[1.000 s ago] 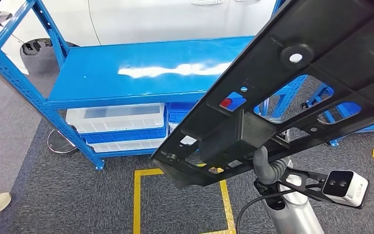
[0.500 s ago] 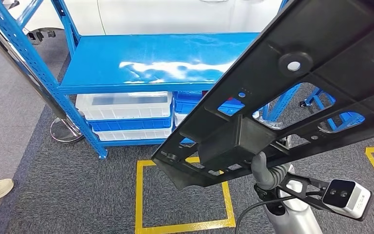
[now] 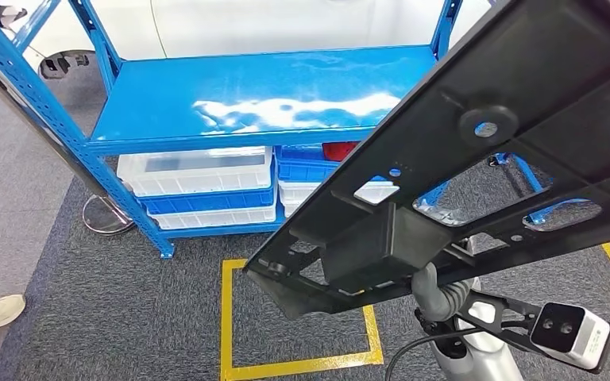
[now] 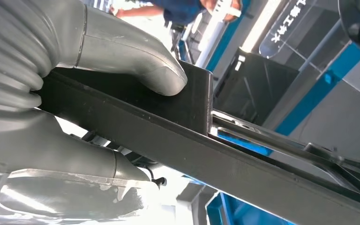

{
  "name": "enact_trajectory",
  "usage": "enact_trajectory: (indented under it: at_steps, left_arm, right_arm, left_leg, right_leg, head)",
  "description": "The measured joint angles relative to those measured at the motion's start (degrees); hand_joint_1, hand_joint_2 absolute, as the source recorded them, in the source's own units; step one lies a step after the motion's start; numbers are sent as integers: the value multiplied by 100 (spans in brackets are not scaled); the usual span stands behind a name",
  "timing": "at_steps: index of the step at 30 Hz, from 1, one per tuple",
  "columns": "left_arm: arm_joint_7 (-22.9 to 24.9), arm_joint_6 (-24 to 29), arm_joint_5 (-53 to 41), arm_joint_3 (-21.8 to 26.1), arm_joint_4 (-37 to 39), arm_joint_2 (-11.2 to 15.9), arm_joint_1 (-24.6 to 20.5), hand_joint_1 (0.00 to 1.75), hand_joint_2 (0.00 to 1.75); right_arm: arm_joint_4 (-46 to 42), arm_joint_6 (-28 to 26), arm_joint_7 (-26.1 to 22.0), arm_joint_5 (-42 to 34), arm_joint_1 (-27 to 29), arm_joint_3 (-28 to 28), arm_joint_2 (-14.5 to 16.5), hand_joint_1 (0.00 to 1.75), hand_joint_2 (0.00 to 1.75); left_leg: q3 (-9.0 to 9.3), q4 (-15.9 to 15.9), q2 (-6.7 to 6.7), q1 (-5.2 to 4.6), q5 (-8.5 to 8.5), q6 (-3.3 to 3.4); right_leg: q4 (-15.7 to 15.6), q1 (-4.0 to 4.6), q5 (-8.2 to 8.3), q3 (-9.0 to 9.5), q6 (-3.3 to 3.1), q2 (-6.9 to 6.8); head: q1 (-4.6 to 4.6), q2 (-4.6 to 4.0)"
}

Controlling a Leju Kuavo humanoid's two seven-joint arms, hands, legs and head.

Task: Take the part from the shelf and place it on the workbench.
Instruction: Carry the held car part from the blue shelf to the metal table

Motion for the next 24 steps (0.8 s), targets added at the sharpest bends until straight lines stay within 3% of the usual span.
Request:
enact_trajectory:
  at_steps: [1, 2, 3, 5, 7, 9, 10, 12, 14, 15, 16, 17, 19, 21, 22, 24]
  left_arm:
    - [-19, -15, -10, 3, 0, 0, 12, 0, 175]
    - [-38, -29, -21, 4, 0, 0, 22, 0, 175]
    - [-52, -40, -28, 6, 0, 1, 27, 0, 175]
    - [-76, -46, -40, 10, 0, 2, 32, 0, 175]
    - [-102, -43, -49, 14, 0, 3, 35, 0, 175]
    - [-145, -30, -54, 20, 0, 9, 24, 0, 175]
    - [-173, -20, -54, 30, 0, 14, 16, 0, 175]
    - [-233, 17, -62, 66, 0, 34, 14, 0, 175]
    - [-299, 79, -72, 103, 0, 57, 21, 0, 175]
    - [-342, 110, -85, 116, 0, 67, 23, 0, 175]
    - [-385, 130, -104, 127, 0, 76, 22, 0, 175]
    - [-426, 142, -130, 137, 0, 86, 17, 0, 175]
    - [-472, 141, -183, 144, 0, 95, -7, 0, 175]
    - [-490, 125, -233, 144, 0, 98, -28, 0, 175]
    - [-502, 116, -268, 144, 0, 99, -39, 0, 175]
    - [-536, 100, -349, 139, -1, 102, -67, 0, 175]
  right_arm:
    - [-2, 33, 0, 19, 32, -18, 19, 175, 175]
    - [-4, 53, 0, 35, 54, -37, 38, 175, 175]
    - [-12, 64, 0, 39, 64, -57, 54, 175, 175]
    - [-36, 82, 0, 36, 68, -103, 81, 175, 175]
    - [-55, 133, 0, 27, 80, -153, 108, 175, 175]
    - [-73, 200, 0, 15, 116, -198, 124, 175, 175]
    - [-85, 226, 0, 12, 137, -222, 125, 175, 175]
    - [-106, 273, 0, 15, 170, -266, 132, 175, 175]
    - [-149, 343, 0, 46, 241, -302, 162, 175, 175]
    - [-192, 379, 0, 91, 297, -313, 192, 175, 175]
    - [-249, 404, 0, 149, 356, -316, 225, 175, 175]
    - [-317, 414, 0, 212, 403, -313, 257, 175, 175]
    - [-469, 394, 0, 311, 447, -289, 313, 175, 175]
    - [-602, 299, 0, 403, 449, -241, 345, 175, 175]
    - [-664, 215, 0, 473, 453, -205, 351, 175, 175]
    - [-817, 10, 0, 637, 484, -100, 355, 175, 175]
  left_leg:
    - [-33, 95, -1, 14, 25, -17]
    - [41, -33, -7, 32, 157, -29]
    - [214, -372, -36, 52, 362, -37]
    - [578, -1126, -216, 89, 658, -25]
    - [693, -1424, -341, 89, 702, 26]
    - [674, -1437, -269, 72, 727, 108]
    - [670, -1447, -213, 71, 752, 156]
    - [652, -1470, -95, 80, 803, 236]
    - [614, -1469, 19, 64, 825, 271]
    - [598, -1467, 78, 57, 830, 275]
    - [588, -1465, 139, 51, 833, 276]
    - [585, -1463, 196, 47, 834, 274]
    - [596, -1460, 307, 38, 829, 257]
    - [607, -1449, 400, 10, 817, 207]
    - [610, -1445, 446, -2, 813, 174]
    - [619, -1454, 542, -12, 815, 107]
  right_leg:
    - [14, -4, 2, -9, 4, 31]
    - [36, -9, 4, -18, 13, 73]
    - [64, -17, 3, -28, 27, 123]
    - [139, -22, 1, -77, 78, 228]
    - [183, -16, 28, -149, 158, 328]
    - [178, -25, 74, -196, 242, 409]
    - [212, -34, 47, -222, 273, 377]
    - [582, -43, -213, -387, 316, 214]
    - [1356, -47, -634, -706, 351, 77]
    - [1691, -48, -768, -835, 362, 57]
    - [1845, -50, -799, -871, 366, 45]
    - [1781, -50, -733, -801, 361, 29]
    - [1047, -37, -422, -355, 318, -114]
    - [359, 21, -244, 17, 228, -325]
    - [225, 48, -233, 73, 184, -372]
    - [198, 65, -218, 42, 106, -282]
  head:
    - [0, 0]
    - [-1, -1]
    - [-1, 0]
    - [1, 1]
    - [5, 1]
    - [6, 1]
    - [9, 1]
    - [38, 0]
    - [63, 1]
    - [63, 1]
    - [63, 1]
    - [62, 1]
    - [63, 1]
    - [60, 1]
    - [59, 0]
    - [56, 2]
